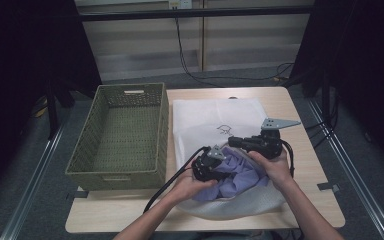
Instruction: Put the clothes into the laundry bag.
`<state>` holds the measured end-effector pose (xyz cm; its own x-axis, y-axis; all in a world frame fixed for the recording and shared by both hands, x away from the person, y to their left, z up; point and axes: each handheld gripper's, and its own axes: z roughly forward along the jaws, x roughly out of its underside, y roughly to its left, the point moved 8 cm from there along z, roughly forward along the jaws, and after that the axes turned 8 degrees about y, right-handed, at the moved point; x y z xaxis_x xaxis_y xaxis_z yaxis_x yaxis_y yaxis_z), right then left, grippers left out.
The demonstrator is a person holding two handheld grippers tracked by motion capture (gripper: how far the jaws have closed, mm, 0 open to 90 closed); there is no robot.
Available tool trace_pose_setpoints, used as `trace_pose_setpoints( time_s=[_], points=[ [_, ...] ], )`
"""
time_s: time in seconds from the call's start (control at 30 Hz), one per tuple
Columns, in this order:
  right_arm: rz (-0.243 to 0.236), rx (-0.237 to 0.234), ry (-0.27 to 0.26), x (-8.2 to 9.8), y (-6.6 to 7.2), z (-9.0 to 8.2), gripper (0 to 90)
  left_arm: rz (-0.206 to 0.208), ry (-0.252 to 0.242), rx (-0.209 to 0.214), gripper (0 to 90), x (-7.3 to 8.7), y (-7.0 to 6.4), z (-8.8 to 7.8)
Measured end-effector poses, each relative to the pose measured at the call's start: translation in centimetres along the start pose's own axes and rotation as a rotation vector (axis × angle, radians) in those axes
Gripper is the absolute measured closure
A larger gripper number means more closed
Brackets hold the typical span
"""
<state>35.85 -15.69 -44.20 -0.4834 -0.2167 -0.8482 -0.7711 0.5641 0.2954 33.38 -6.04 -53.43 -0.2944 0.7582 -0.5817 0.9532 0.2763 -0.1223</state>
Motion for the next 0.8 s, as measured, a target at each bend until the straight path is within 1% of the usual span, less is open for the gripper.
trace_pose_setpoints(
  time_s=[0.03,0.07,0.1,0.13,0.17,0.2,0.23,0.27,0.33,0.43,0.53,0.57,0.6,0.63,0.7,0.8],
  points=[
    [0.001,0.001,0.003,0.1,0.0,0.0,89.8,0.009,0.024,-0.011,81.0,0.2,0.1,0.0],
    [0.000,0.004,0.007,0.1,0.0,0.0,89.8,-0.006,0.010,-0.009,80.9,0.2,0.1,0.3],
    [-0.002,0.004,0.010,0.3,0.0,0.1,89.8,0.000,0.035,-0.042,80.8,0.4,0.3,0.4],
    [0.002,0.005,0.016,0.4,0.1,0.2,89.8,0.001,0.019,-0.003,80.8,0.4,0.2,0.7],
    [0.002,0.005,0.016,0.4,0.1,0.2,89.8,0.001,0.019,-0.003,80.8,0.4,0.2,0.7],
    [0.007,0.001,0.032,0.8,0.1,0.5,89.8,-0.013,0.024,-0.014,80.6,0.6,0.3,1.1],
    [0.006,0.002,0.036,1.0,0.1,0.6,89.8,-0.013,0.046,-0.013,80.3,0.7,0.4,1.0],
    [0.009,0.002,0.041,1.2,0.1,0.7,89.8,-0.018,0.038,-0.012,80.0,0.7,0.4,1.1],
    [0.012,0.002,0.044,1.4,0.1,0.6,89.7,-0.023,0.038,-0.021,79.4,0.7,0.4,1.2],
    [0.014,0.004,0.059,1.8,0.1,0.6,89.7,-0.031,0.034,-0.024,78.2,0.7,0.4,1.4],
    [0.009,0.014,0.078,2.3,0.2,0.6,89.7,-0.052,0.030,-0.016,77.3,0.7,0.6,1.4],
    [0.002,0.015,0.085,2.5,0.3,0.6,89.7,-0.064,0.025,-0.016,77.2,0.7,0.6,1.4],
    [0.003,0.015,0.092,2.7,0.4,0.5,89.7,-0.081,0.007,-0.017,77.2,0.6,0.6,1.5],
    [-0.001,0.017,0.101,2.9,0.5,0.5,89.6,-0.098,0.000,-0.020,77.3,0.6,0.6,1.5],
    [-0.008,0.022,0.118,3.3,0.6,0.5,89.6,-0.091,0.007,-0.025,77.2,0.7,0.7,1.5],
    [0.000,0.017,0.138,4.1,0.7,0.5,89.6,-0.100,-0.005,-0.026,77.2,0.6,0.7,1.6]
  ],
)
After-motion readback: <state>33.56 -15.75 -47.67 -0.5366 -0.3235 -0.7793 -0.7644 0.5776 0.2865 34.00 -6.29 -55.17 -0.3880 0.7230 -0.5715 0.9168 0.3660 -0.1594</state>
